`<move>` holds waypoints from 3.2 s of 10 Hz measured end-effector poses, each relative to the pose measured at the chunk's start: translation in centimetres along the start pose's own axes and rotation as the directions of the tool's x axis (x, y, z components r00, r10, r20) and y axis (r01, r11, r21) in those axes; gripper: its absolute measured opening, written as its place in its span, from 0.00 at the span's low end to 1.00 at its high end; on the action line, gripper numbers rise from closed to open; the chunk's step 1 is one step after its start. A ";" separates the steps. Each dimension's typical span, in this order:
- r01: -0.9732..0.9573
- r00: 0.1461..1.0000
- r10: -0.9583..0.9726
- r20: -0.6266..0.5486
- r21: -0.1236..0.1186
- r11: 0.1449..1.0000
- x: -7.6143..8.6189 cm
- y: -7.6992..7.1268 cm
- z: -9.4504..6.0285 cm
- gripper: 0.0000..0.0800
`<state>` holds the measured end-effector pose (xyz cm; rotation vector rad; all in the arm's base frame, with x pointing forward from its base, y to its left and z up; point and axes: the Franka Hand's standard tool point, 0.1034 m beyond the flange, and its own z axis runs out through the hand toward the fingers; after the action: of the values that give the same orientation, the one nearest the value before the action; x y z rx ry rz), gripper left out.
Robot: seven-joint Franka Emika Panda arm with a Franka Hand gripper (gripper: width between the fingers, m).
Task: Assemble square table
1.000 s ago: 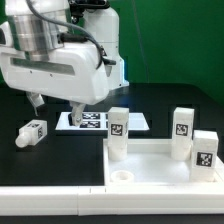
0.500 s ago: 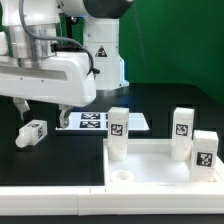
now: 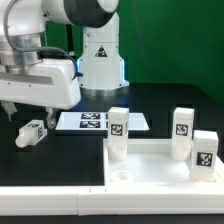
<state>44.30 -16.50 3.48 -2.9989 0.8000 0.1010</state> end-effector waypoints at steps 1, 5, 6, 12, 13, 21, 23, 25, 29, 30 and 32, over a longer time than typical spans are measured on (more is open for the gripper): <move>-0.024 1.000 0.024 0.009 -0.012 1.000 -0.8 1.1 0.9 0.81; -0.003 1.000 0.001 -0.027 -0.044 0.999 -1.3 0.7 2.3 0.67; -0.003 1.000 0.001 -0.027 -0.045 0.999 -1.3 0.7 2.3 0.50; -0.015 0.998 0.012 -0.057 -0.053 0.998 -1.0 0.5 2.0 0.36; -0.114 0.991 0.111 -0.073 -0.047 0.992 -0.8 0.0 1.7 0.36; 0.041 0.999 -0.042 -0.024 -0.037 0.998 -1.2 0.3 1.6 0.36; -0.171 0.983 0.168 -0.075 -0.042 0.984 -1.3 0.3 1.4 0.36; -0.323 0.945 0.320 -0.073 -0.024 0.946 -1.5 0.4 1.5 0.36; -0.263 0.962 0.260 -0.082 -0.029 0.964 -1.1 0.8 1.5 0.36; -0.263 0.962 0.260 -0.082 -0.030 0.964 -1.1 0.8 1.5 0.36; -0.389 0.917 0.385 -0.106 -0.019 0.921 -0.8 1.0 1.2 0.36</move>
Offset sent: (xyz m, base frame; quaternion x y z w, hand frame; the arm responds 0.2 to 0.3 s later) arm -0.0077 0.0106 -0.0262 0.0093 0.0616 0.0107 0.9980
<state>43.07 -16.96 2.31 -2.8529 1.4107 -0.0247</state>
